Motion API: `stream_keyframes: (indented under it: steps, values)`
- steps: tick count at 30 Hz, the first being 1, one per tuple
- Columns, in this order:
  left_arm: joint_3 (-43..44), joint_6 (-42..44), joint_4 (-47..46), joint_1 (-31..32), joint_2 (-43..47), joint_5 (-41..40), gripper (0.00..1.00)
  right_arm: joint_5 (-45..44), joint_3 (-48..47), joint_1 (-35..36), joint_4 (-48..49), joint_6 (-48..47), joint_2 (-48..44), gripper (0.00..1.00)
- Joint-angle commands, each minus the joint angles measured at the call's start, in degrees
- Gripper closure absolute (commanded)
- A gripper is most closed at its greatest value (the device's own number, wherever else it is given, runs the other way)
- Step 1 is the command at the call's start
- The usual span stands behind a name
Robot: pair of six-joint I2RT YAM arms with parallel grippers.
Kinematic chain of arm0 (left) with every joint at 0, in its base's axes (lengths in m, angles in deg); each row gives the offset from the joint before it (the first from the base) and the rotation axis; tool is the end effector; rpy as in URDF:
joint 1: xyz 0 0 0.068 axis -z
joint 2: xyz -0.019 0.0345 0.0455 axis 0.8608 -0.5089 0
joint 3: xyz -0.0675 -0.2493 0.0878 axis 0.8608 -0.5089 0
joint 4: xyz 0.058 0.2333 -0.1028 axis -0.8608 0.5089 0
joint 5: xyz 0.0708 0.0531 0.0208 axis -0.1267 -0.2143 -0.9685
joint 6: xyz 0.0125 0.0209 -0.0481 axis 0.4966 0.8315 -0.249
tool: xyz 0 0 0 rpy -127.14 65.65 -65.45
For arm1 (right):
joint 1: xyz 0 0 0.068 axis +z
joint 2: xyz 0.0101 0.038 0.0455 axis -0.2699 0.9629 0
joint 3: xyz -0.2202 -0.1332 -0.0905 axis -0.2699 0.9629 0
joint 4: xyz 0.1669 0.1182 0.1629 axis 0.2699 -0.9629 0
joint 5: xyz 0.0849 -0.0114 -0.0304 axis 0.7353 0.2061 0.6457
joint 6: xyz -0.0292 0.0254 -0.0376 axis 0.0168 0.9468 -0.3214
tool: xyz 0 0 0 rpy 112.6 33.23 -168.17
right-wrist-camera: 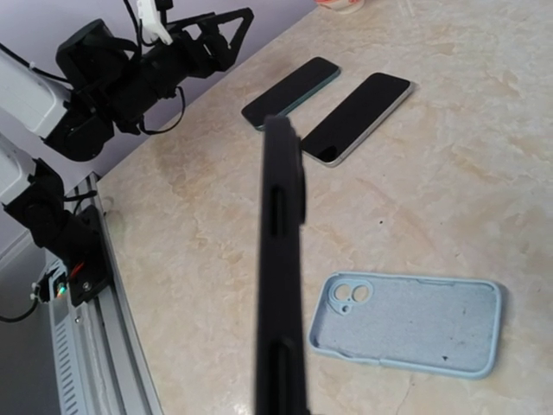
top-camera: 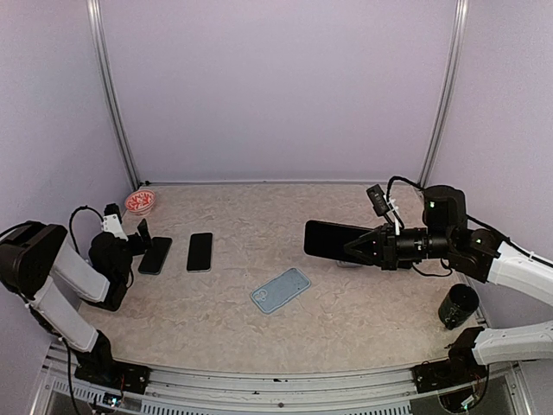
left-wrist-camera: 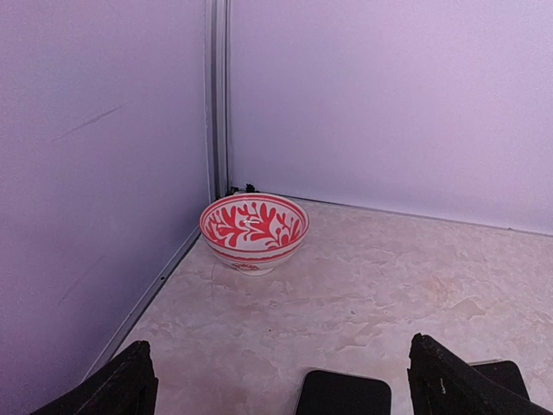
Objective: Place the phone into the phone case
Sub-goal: Adjust the phone case at the center of the board.
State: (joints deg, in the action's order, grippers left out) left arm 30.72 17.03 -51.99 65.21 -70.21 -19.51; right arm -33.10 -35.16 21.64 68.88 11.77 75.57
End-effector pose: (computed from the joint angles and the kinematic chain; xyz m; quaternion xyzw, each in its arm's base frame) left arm 0.2382 -0.0124 0.1480 -0.0974 0.7115 0.0689 0.6925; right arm 0.1635 0.1482 0.2923 -0.2771 0.7598 0.4578 0.3692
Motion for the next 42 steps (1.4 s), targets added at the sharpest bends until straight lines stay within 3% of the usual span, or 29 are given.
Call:
stream_keyframes:
  steps: [1, 42]
  values:
    - [0.69, -0.12, -1.43, -0.53, 0.16, 0.63, 0.01, -0.68, -0.4, -0.78, 2.88, 0.17, -0.14, 1.0]
    - [0.69, -0.14, -1.46, -0.53, 0.16, 0.65, 0.01, -3.6, -0.77, -0.74, 0.02, -1.18, 1.28, 1.0]
